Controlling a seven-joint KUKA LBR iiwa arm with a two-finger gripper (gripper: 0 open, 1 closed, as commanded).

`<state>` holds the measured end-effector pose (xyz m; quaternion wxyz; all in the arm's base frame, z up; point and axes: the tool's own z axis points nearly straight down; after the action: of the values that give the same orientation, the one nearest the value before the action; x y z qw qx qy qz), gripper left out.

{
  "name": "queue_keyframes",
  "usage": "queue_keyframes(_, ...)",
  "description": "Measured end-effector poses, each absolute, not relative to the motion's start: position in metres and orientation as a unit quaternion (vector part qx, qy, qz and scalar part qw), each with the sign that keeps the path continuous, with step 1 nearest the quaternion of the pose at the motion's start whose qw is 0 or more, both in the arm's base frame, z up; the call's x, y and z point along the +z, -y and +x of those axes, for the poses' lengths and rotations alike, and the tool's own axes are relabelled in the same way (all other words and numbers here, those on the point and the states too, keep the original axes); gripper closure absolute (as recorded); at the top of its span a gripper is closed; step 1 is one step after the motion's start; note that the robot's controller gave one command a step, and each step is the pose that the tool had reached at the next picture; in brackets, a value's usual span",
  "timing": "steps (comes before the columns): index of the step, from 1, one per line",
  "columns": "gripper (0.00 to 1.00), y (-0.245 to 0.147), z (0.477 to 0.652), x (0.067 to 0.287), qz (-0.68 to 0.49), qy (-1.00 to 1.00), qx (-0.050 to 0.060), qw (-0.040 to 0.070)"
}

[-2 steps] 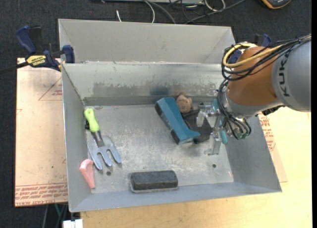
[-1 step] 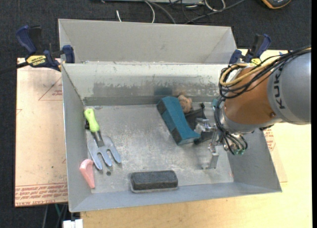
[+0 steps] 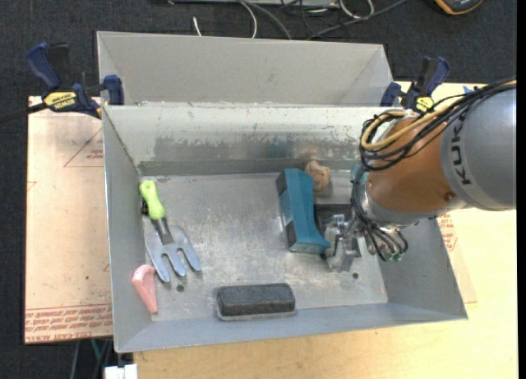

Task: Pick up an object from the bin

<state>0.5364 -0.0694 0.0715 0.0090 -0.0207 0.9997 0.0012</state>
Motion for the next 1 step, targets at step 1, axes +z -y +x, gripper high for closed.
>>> queue_keyframes(1, 1.0, 0.0693, 0.5364, 0.0715, -0.021, -1.0, 0.001, 0.009)
